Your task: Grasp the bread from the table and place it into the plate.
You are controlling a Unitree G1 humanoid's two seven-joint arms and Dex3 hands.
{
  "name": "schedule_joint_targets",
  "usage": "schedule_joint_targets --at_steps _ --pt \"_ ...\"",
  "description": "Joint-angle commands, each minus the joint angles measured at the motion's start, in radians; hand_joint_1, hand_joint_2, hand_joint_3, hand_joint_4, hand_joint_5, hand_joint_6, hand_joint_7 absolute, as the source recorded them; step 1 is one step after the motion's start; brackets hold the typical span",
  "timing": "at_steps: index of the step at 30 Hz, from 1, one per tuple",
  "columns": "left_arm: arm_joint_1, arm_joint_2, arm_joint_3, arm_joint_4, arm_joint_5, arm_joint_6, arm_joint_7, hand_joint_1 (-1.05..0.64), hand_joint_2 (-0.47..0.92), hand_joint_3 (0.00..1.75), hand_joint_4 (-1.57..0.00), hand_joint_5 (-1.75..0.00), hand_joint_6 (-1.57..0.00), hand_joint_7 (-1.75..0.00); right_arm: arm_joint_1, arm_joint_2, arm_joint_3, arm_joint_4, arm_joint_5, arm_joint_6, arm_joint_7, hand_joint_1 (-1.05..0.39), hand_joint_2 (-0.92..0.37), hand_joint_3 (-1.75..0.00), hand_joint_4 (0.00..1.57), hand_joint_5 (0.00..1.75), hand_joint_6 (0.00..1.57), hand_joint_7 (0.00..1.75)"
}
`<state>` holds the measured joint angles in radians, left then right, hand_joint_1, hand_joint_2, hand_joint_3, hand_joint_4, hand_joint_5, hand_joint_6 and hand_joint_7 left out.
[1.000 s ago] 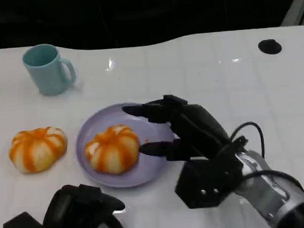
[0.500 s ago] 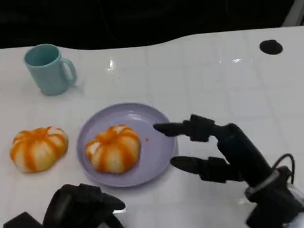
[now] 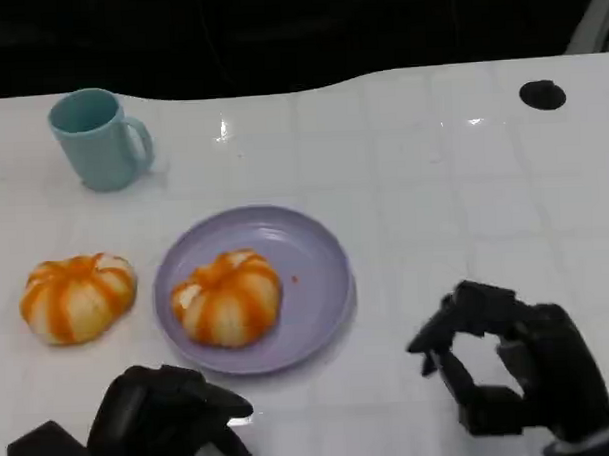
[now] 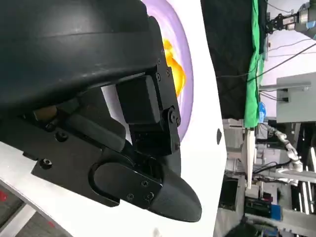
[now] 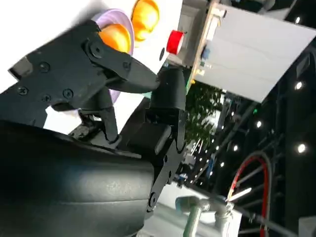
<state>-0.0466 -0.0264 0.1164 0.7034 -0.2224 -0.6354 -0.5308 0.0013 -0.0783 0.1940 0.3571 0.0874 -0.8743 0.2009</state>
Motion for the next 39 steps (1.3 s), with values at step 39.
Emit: schedule_joint_targets --at_steps 39 --pt "-0.001 0.043 0.035 0.023 -0.057 0.028 -0.045 -1.05 0.88 0.00 -1.47 -0.70 -1.57 -0.20 0.048 0.028 -0.082 0.083 -0.040 -0.103 0.036 -0.24 -0.37 -1.39 0.93 1.75 0.76 1.57"
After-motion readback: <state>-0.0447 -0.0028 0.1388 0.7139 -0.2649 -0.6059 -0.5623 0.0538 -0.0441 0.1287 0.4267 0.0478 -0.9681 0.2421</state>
